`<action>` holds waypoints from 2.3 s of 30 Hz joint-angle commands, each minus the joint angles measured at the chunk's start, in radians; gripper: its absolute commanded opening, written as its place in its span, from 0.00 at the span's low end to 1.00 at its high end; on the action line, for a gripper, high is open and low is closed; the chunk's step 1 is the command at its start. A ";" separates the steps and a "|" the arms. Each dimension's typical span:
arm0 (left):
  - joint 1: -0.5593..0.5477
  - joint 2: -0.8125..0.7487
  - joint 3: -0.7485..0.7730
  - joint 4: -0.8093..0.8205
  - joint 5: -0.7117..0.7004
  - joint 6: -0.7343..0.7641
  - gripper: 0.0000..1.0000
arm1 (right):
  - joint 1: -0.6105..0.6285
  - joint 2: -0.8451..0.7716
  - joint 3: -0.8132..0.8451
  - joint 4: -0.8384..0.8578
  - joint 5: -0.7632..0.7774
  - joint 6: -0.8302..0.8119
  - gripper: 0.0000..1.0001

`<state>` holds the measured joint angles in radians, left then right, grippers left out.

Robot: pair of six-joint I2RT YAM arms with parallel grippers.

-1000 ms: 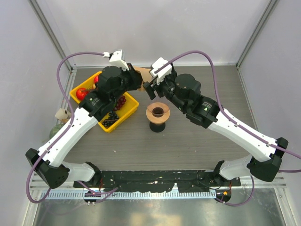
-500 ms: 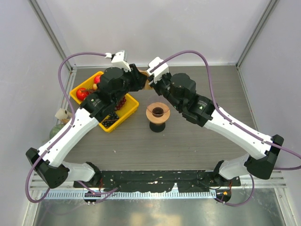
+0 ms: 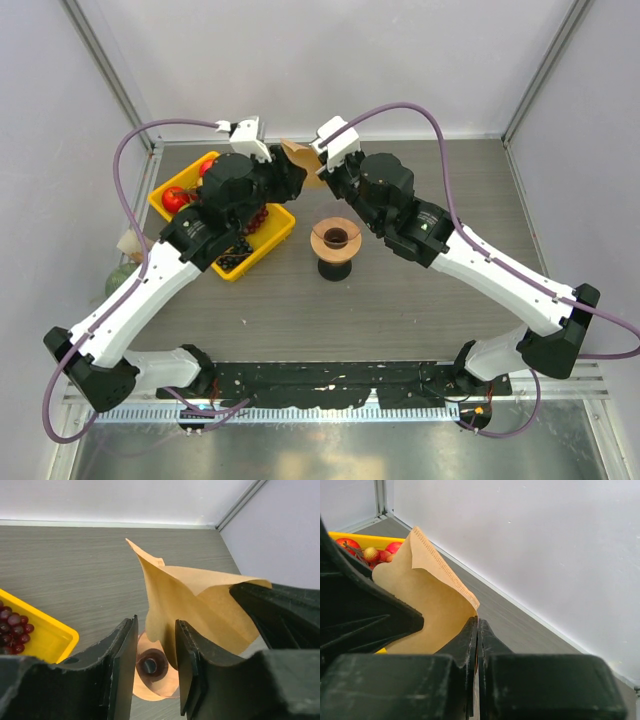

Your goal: Place the coffee filter in the dripper

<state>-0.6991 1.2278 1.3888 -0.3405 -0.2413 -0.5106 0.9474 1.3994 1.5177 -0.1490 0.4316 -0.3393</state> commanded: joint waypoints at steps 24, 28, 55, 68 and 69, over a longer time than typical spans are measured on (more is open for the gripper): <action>-0.002 -0.042 -0.044 0.109 0.102 0.092 0.00 | -0.009 -0.036 -0.008 0.049 -0.056 0.072 0.56; -0.011 -0.037 -0.030 0.110 0.096 0.138 0.00 | -0.007 -0.014 0.013 0.023 -0.053 0.042 0.54; -0.013 -0.099 -0.165 0.132 0.072 0.181 0.00 | -0.048 -0.040 0.018 0.045 -0.025 0.105 0.05; -0.013 -0.099 -0.080 0.130 0.088 0.377 0.71 | -0.047 -0.057 -0.014 -0.043 -0.186 0.056 0.05; -0.013 -0.100 -0.074 0.120 0.089 0.380 0.73 | -0.045 -0.057 -0.014 -0.052 -0.191 0.051 0.05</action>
<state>-0.7078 1.1534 1.2560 -0.2375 -0.1394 -0.2012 0.9009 1.3788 1.5051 -0.1917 0.2832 -0.2615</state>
